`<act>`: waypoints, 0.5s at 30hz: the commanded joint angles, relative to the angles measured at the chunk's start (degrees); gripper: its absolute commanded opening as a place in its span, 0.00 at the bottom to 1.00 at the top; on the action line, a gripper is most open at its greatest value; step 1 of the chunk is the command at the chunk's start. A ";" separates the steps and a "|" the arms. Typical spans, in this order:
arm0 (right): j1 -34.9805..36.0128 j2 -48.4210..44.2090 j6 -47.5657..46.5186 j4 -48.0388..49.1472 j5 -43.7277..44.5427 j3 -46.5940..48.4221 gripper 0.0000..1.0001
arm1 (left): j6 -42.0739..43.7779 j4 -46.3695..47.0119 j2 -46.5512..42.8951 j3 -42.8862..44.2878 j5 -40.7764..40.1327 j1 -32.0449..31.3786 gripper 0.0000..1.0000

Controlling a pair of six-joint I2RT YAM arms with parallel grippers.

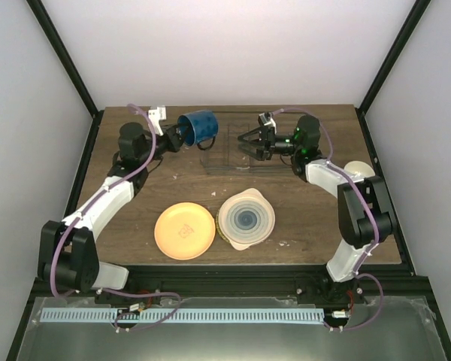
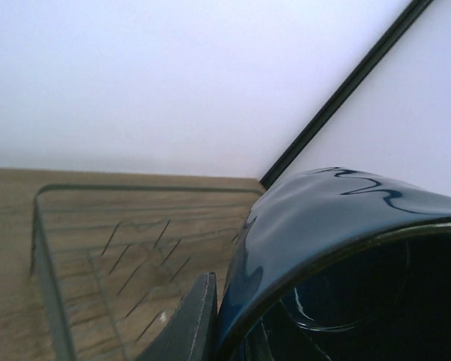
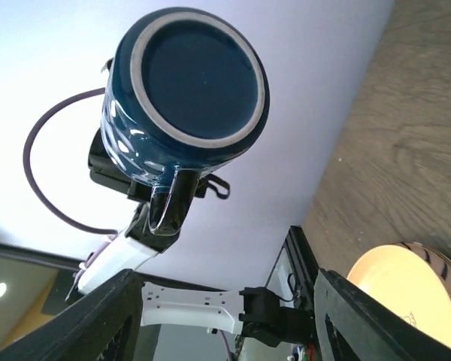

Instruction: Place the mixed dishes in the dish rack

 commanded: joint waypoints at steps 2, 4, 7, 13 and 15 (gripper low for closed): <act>1.41 3.45 23.23 30.20 -3.16 -0.43 0.64 | -2.01 14.63 0.95 2.47 2.72 -1.79 0.00; 2.40 4.91 24.99 32.27 -2.86 0.89 0.60 | -1.91 15.04 1.57 2.62 2.62 -2.43 0.00; 4.13 6.86 26.12 33.64 -1.77 3.15 0.58 | -2.23 15.64 2.38 2.39 2.68 -3.23 0.00; 6.51 10.61 29.55 37.29 -0.84 7.60 0.58 | -1.78 15.70 3.05 2.33 2.27 -4.11 0.00; 6.78 11.37 30.49 38.35 -0.71 8.33 0.58 | -1.64 15.47 3.22 2.39 2.32 -4.15 0.00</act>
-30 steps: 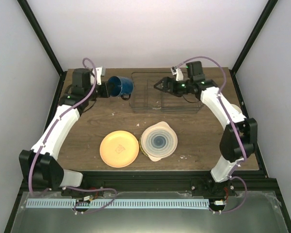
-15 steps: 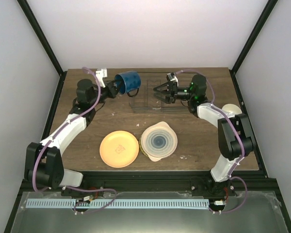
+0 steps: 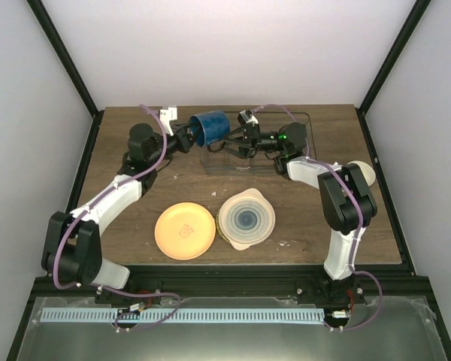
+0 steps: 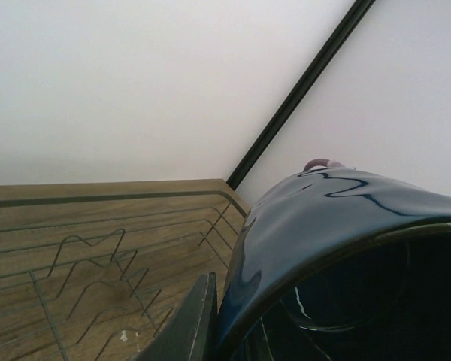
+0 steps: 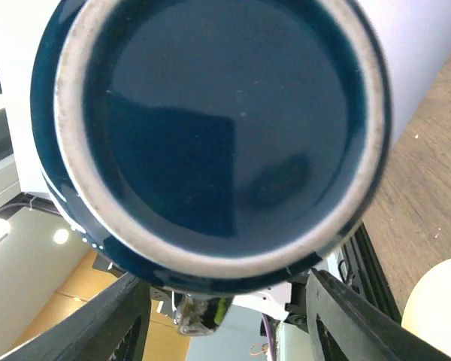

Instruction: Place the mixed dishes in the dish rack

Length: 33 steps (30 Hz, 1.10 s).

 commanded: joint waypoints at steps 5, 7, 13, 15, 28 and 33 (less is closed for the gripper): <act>1.13 2.27 4.48 6.99 0.61 3.92 0.50 | -0.41 6.16 0.14 2.04 0.31 -0.52 0.00; 1.13 2.72 5.05 7.74 0.77 4.23 0.45 | -0.48 6.30 0.50 2.04 0.20 -0.65 0.00; 1.23 4.24 6.63 10.32 1.42 5.89 0.37 | -1.18 7.42 2.00 2.04 0.03 -1.37 0.00; 1.31 4.88 7.33 11.40 1.62 6.59 0.34 | -1.51 7.76 2.48 2.10 0.11 -1.57 0.00; 1.14 5.87 7.84 12.40 0.81 8.25 0.01 | 0.63 2.94 2.66 3.04 -1.11 -1.67 0.00; 0.28 3.85 2.13 6.28 0.46 7.56 0.01 | 2.90 -0.53 2.14 3.20 -2.26 -1.67 0.07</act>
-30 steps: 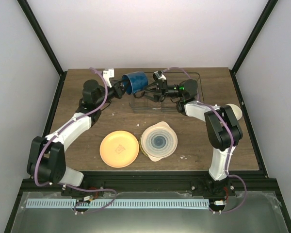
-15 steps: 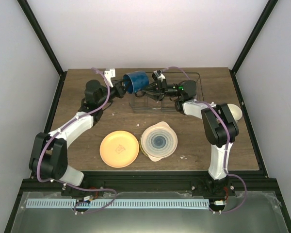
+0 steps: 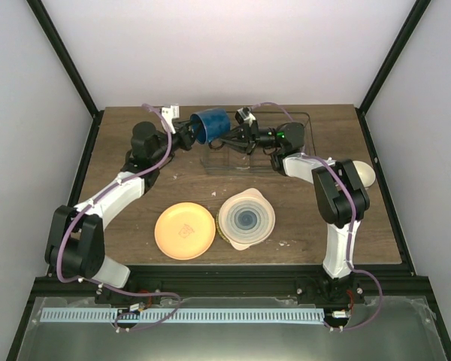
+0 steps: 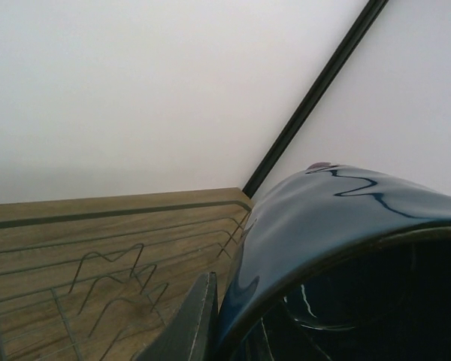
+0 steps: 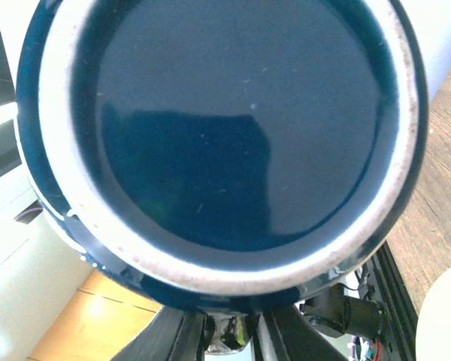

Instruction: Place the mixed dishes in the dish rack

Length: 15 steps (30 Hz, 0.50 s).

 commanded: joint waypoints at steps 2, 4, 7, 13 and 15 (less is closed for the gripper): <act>-1.15 -3.20 -11.73 -6.45 0.69 1.48 0.01 | 0.79 -3.08 -0.81 1.60 -0.04 -1.12 0.16; -2.36 -4.70 -15.10 -10.24 1.06 0.40 0.01 | 1.04 -3.63 -0.85 1.05 -0.27 -1.12 0.25; -4.56 -7.10 -19.96 -15.36 1.63 -0.98 0.01 | 1.58 -4.91 -0.99 -0.06 -0.99 -1.04 0.39; -8.08 -10.00 -24.61 -21.27 2.83 -2.76 0.01 | 2.61 -7.57 -1.59 -2.29 -1.65 -0.23 0.49; -9.08 -10.60 -25.62 -22.57 3.63 -2.97 0.01 | 3.51 -8.85 -2.04 -2.93 -2.40 -0.01 0.56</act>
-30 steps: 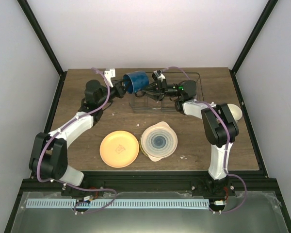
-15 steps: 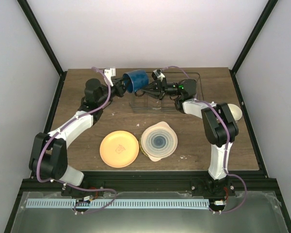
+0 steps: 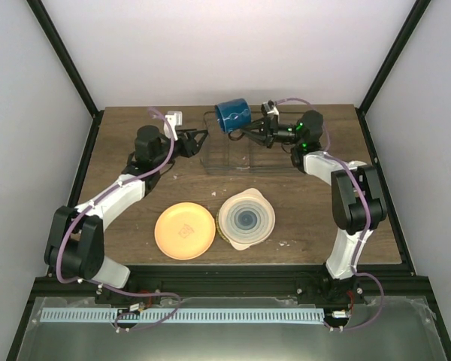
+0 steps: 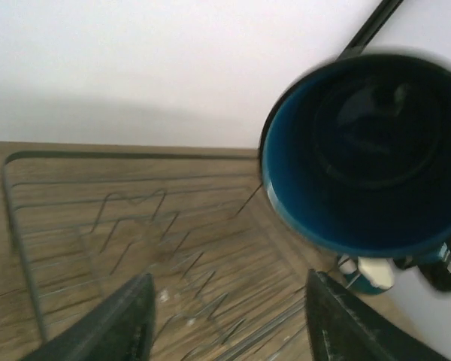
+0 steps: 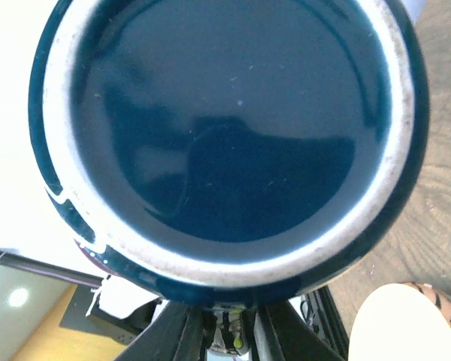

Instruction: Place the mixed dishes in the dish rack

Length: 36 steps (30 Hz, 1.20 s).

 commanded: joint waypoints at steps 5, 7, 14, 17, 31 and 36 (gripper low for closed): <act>-3.28 -6.65 -26.23 -32.72 7.72 7.95 0.01 | 6.92 -12.69 -4.60 -0.86 -7.57 2.29 0.90; -3.27 -5.86 -45.35 -60.30 15.80 18.70 0.01 | 9.96 -19.40 -4.67 2.29 -10.76 3.75 0.99; -3.61 -0.62 -66.66 -93.44 35.88 37.34 0.01 | 16.45 -30.41 -4.87 9.75 -16.49 7.97 1.00; -3.61 -0.24 -67.82 -97.62 41.83 37.20 0.01 | 16.97 -30.95 -5.18 9.84 -17.48 8.28 1.00; -3.43 -0.74 -73.26 -102.17 72.32 30.19 0.01 | 18.08 -32.77 -4.05 10.03 -18.48 8.48 1.00; -3.47 2.18 -75.36 -102.88 78.13 30.82 0.01 | 18.34 -32.86 -3.85 10.07 -18.57 8.50 1.00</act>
